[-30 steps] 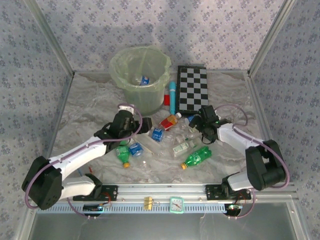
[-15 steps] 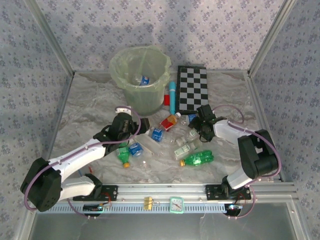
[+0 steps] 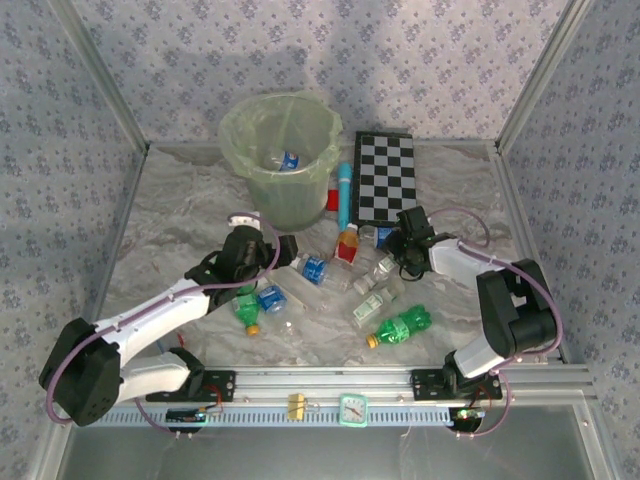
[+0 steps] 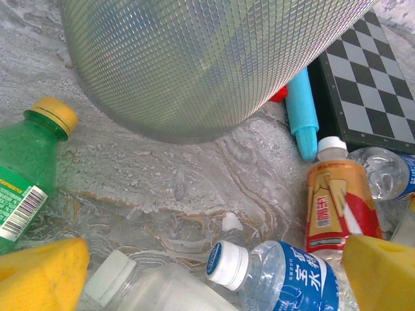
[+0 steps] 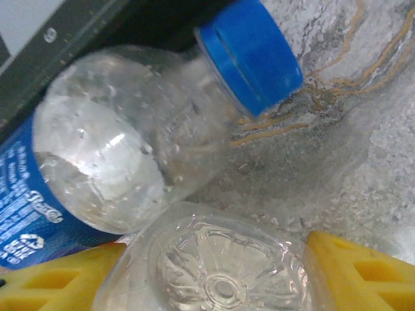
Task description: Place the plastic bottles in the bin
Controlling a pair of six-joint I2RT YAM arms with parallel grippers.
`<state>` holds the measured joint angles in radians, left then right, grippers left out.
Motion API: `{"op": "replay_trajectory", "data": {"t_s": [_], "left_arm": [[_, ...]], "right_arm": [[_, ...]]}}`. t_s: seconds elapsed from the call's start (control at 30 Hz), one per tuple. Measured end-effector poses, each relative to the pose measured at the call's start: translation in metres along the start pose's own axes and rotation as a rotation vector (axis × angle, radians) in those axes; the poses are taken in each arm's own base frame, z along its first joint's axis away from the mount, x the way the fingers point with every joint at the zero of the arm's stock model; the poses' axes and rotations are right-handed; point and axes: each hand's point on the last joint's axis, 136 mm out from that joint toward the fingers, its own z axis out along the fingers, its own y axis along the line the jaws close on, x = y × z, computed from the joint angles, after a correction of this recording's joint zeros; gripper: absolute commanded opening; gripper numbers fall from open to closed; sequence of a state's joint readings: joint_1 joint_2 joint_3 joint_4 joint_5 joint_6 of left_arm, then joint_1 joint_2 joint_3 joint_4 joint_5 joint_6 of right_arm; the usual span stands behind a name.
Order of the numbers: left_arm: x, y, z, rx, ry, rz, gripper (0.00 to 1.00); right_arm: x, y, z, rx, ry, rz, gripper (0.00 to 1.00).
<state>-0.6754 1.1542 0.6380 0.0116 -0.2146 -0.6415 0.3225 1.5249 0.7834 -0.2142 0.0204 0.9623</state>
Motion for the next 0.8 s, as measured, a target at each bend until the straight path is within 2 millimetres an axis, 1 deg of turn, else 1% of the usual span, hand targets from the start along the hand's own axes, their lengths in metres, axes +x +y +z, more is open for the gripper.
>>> {"op": "replay_trajectory", "data": {"t_s": [0.13, 0.2, 0.3, 0.43, 0.53, 0.6, 0.7, 0.8], "left_arm": [[-0.001, -0.001, -0.001, 0.003, -0.001, 0.0, 1.0], [0.0, -0.003, -0.001, 0.017, 0.002, 0.003, 1.0], [0.0, -0.012, -0.001, 0.064, 0.009, 0.014, 1.0], [0.001, -0.032, -0.003, 0.164, 0.035, 0.04, 1.0], [-0.004, -0.055, -0.004, 0.26, 0.051, 0.057, 1.0], [-0.007, -0.071, -0.005, 0.333, 0.062, 0.064, 1.0], [-0.008, -0.096, -0.005, 0.444, 0.091, 0.073, 1.0], [-0.002, -0.113, -0.002, 0.527, 0.138, 0.082, 1.0]], "right_arm": [[-0.008, 0.01, -0.014, -0.052, -0.029, 0.008, 0.5], [-0.015, 0.019, -0.024, -0.096, -0.057, 0.009, 0.49], [-0.026, 0.036, -0.044, -0.178, -0.107, -0.002, 0.49], [-0.038, 0.059, -0.074, -0.296, -0.171, -0.046, 0.47], [-0.041, 0.073, -0.089, -0.368, -0.195, -0.087, 0.46], [-0.039, 0.081, -0.093, -0.402, -0.195, -0.114, 0.46], [-0.03, 0.092, -0.095, -0.443, -0.172, -0.163, 0.46], [-0.019, 0.105, -0.097, -0.482, -0.149, -0.213, 0.46]]}}
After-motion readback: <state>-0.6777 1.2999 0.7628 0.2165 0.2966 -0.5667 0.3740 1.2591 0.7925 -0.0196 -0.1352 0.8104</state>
